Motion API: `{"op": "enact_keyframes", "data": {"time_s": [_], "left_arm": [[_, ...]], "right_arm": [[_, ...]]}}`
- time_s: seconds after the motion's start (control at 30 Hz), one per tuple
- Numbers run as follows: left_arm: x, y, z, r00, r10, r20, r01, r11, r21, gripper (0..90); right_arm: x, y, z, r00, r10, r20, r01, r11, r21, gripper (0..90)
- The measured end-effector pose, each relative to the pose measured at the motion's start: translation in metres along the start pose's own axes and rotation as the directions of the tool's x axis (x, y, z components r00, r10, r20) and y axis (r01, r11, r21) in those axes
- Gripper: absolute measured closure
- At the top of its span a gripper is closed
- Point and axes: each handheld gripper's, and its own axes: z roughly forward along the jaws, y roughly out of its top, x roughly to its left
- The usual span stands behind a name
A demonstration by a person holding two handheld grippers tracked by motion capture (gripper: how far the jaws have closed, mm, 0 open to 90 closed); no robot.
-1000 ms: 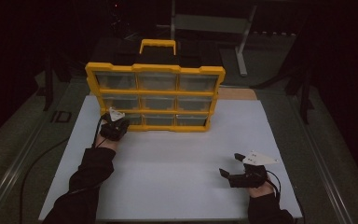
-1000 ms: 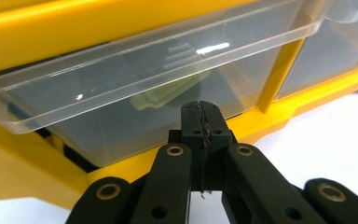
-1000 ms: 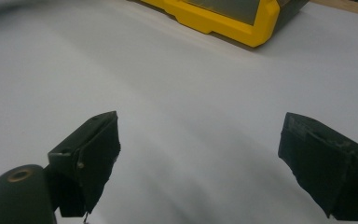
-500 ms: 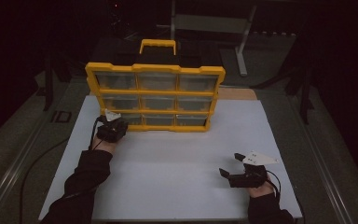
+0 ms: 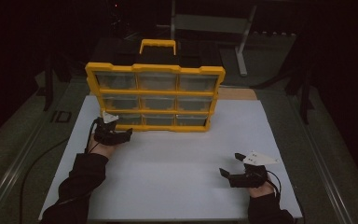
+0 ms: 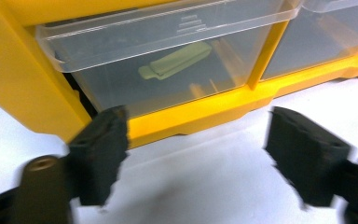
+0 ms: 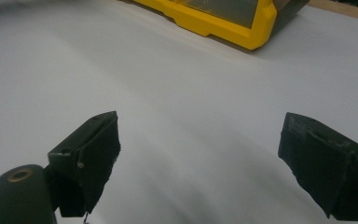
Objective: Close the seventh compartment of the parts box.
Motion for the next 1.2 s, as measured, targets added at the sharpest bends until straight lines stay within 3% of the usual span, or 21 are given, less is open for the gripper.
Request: {"op": "enact_keyframes", "data": {"time_s": [0.13,0.17,0.3,0.37,0.53,0.67,1.2], "left_arm": [[-0.001,-0.001,-0.002,1.0,0.006,-0.002,-0.006,0.9999,-0.01,9.0],[0.0,-0.003,-0.006,0.9975,0.003,0.071,-0.002,0.9999,-0.012,0.0],[0.0,-0.003,-0.011,0.998,0.005,0.063,-0.003,0.9995,-0.032,0.0],[0.001,-0.004,-0.012,0.9958,0.007,0.092,-0.004,0.9994,-0.034,0.0],[-0.001,-0.003,-0.016,0.9962,0.021,0.085,-0.017,0.9986,-0.051,0.0],[-0.001,0.0,-0.024,0.9929,0.029,0.116,-0.022,0.9979,-0.062,0.0],[-0.003,-0.002,-0.051,0.9892,0.045,0.14,-0.031,0.9946,-0.099,0.0]], "right_arm": [[0.0,0.0,0.0,1.0,-0.002,-0.001,0.002,1.0,0.002,12.4],[0.0,0.0,-0.001,1.0,-0.002,0.002,0.002,1.0,0.001,12.4],[0.0,0.0,-0.001,1.0,0.0,0.002,0.0,1.0,0.001,12.4],[0.0,0.0,-0.001,1.0,-0.003,0.001,0.003,1.0,0.001,12.4],[0.0,0.001,-0.001,1.0,-0.001,0.001,0.001,1.0,0.0,12.4],[0.0,0.001,-0.001,1.0,-0.001,-0.002,0.001,1.0,-0.003,12.4],[0.002,0.002,-0.002,1.0,-0.004,-0.003,0.004,1.0,-0.006,12.4]]}}
